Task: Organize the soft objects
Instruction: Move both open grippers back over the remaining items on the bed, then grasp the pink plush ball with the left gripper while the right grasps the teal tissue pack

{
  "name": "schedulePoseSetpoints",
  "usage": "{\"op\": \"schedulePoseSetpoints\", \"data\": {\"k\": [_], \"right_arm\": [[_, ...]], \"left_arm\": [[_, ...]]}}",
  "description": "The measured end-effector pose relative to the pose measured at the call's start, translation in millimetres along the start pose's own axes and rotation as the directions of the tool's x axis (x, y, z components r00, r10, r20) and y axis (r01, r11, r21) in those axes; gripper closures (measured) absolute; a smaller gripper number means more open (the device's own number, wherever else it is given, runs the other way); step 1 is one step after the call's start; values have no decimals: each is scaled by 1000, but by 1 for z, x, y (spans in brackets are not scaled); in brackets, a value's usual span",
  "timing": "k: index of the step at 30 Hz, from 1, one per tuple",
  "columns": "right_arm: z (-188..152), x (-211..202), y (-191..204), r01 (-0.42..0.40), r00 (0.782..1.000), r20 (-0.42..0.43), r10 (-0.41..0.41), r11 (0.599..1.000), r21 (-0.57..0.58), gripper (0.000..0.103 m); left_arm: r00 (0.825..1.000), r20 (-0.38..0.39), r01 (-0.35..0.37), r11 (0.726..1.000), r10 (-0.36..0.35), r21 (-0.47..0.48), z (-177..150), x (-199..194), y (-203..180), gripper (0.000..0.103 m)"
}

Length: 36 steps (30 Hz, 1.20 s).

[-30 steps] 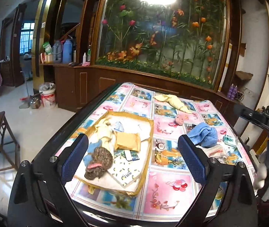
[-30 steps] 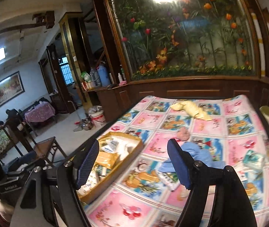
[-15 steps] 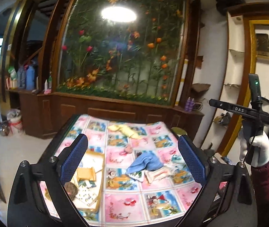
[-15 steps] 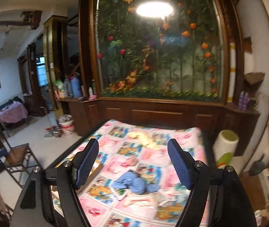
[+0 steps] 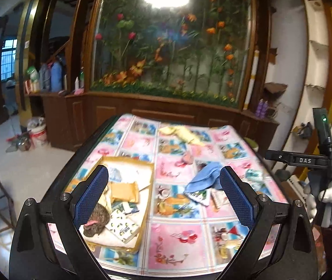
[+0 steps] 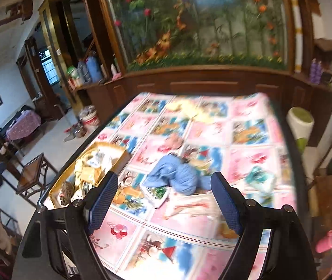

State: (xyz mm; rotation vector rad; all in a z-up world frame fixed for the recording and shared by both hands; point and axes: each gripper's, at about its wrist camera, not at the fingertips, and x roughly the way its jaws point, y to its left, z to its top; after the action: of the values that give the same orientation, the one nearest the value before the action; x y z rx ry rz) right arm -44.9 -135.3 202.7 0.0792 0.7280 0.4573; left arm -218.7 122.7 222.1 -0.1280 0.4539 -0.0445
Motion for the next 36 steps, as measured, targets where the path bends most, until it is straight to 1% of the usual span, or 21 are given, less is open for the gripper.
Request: {"op": "schedulePoseSetpoints", "data": {"k": [2, 3, 5, 8, 13, 16, 20, 23, 26, 29, 31, 34, 36], "right_arm": [[-8, 17, 4, -29, 999, -23, 28, 1000, -10, 21], [-14, 21, 4, -29, 999, -29, 29, 999, -18, 21], [-21, 29, 3, -11, 999, -40, 10, 999, -36, 21], [-26, 36, -6, 12, 999, -49, -13, 999, -35, 21], [-29, 41, -42, 51, 998, -35, -50, 998, 37, 21], [-31, 46, -67, 81, 996, -33, -78, 992, 101, 21], [-37, 58, -98, 82, 997, -22, -80, 977, 195, 21], [-43, 63, -111, 79, 997, 5, -82, 971, 225, 21], [-46, 61, -121, 78, 996, 32, -88, 970, 230, 21], [-50, 53, -135, 98, 990, 72, -119, 966, 241, 21], [-51, 48, -142, 123, 981, 116, -155, 960, 250, 21], [-60, 44, -153, 154, 952, 212, -219, 946, 285, 21], [-67, 47, -163, 144, 945, 234, -229, 932, 331, 21]], "left_arm": [[998, -54, -16, 1000, 16, -12, -9, 23, 1, 6], [997, -80, -15, 1000, 14, -19, -13, 34, 2, 6], [991, -132, -11, 999, 7, -30, -20, 53, 3, 6], [984, -179, -6, 999, 0, -35, -29, 72, 3, 6], [969, -248, 9, 1000, -14, -21, -41, 102, -5, 6], [960, -281, 12, 1000, -16, -17, -47, 116, -9, 6], [946, -325, 5, 1000, -7, -8, -53, 137, -15, 6], [939, -345, 1, 1000, 4, 13, -50, 148, -28, 6], [936, -351, 9, 1000, -2, 18, -46, 157, -42, 6], [934, -357, 24, 999, -7, 41, -44, 163, -61, 6], [931, -365, 36, 997, -7, 72, -41, 168, -70, 6], [939, -344, 9, 993, 31, 115, -29, 176, -72, 6], [942, -333, -4, 992, 45, 122, -18, 187, -71, 6]]}}
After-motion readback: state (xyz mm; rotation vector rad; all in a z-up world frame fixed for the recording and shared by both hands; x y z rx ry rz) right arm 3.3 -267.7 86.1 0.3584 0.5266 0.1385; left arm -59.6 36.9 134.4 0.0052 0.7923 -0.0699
